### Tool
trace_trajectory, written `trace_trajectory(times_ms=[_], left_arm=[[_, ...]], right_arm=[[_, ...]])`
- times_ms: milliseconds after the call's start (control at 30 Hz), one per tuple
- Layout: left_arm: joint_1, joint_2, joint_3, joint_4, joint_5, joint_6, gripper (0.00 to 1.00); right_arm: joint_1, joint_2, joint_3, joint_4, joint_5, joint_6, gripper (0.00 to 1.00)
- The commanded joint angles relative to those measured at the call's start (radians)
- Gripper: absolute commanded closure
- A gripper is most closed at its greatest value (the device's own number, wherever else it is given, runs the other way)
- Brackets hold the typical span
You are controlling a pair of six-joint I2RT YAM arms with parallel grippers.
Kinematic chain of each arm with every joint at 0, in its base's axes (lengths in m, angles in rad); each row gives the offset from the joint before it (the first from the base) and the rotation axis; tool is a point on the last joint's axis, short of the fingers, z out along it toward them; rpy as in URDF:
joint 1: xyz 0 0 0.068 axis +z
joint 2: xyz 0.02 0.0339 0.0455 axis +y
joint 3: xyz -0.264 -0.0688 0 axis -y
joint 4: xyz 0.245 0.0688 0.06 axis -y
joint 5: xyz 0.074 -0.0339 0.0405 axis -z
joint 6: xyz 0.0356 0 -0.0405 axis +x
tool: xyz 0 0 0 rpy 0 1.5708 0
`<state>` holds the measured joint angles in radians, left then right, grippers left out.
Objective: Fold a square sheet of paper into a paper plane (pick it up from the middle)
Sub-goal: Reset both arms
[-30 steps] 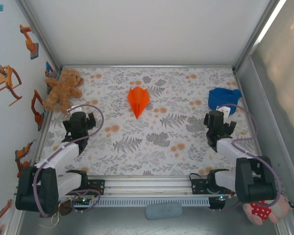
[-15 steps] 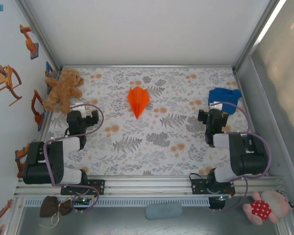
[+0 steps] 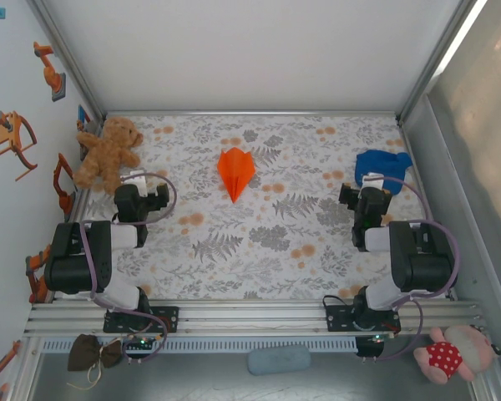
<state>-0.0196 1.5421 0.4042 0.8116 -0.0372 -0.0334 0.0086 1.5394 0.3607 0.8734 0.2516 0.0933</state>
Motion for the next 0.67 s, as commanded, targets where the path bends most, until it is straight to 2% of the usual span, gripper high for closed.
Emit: trace_trajectory(times_ms=[0, 633], left_arm=[[0.0, -0.003, 0.014, 0.004, -0.01, -0.002, 0.04], [-0.009, -0.002, 0.015, 0.004, -0.023, 0.003, 0.04]], right_arm=[[-0.007, 0.003, 0.003, 0.04, 0.021, 0.014, 0.01], [-0.007, 0.002, 0.001, 0.041, 0.021, 0.013, 0.01]])
